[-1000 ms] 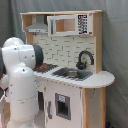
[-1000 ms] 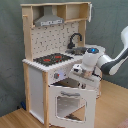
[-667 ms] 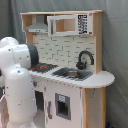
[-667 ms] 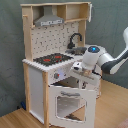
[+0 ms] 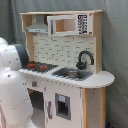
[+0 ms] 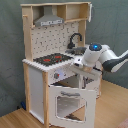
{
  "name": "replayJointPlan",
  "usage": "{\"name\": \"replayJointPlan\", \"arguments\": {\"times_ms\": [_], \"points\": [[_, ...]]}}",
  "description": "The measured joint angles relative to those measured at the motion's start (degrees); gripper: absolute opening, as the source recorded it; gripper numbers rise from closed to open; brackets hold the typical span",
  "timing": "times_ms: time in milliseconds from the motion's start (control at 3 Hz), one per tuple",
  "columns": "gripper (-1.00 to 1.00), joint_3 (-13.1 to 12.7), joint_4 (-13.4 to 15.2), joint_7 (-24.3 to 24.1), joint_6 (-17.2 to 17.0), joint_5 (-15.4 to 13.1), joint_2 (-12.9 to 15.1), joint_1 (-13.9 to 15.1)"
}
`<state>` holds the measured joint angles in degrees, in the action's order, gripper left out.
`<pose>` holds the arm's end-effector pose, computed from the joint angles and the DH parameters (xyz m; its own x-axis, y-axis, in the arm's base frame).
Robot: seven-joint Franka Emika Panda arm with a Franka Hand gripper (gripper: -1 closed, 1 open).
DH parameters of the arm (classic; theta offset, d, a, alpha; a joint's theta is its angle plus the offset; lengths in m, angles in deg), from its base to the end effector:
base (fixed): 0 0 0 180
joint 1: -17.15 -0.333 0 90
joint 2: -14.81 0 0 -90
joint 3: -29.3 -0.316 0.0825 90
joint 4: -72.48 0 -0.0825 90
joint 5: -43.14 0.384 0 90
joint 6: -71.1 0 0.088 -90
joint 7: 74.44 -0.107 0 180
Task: Play with the kitchen
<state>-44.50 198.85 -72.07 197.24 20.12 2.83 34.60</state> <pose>0.2917 0.4377 0.4149 0.3200 0.9460 -0.0514 0.8265 -0.2523 0.5032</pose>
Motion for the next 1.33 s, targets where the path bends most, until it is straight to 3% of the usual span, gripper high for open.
{"name": "replayJointPlan", "arguments": {"times_ms": [1333], "points": [[1.0,1.1,-8.8,7.2,-22.6,-1.8,-17.7,-2.8]]}}
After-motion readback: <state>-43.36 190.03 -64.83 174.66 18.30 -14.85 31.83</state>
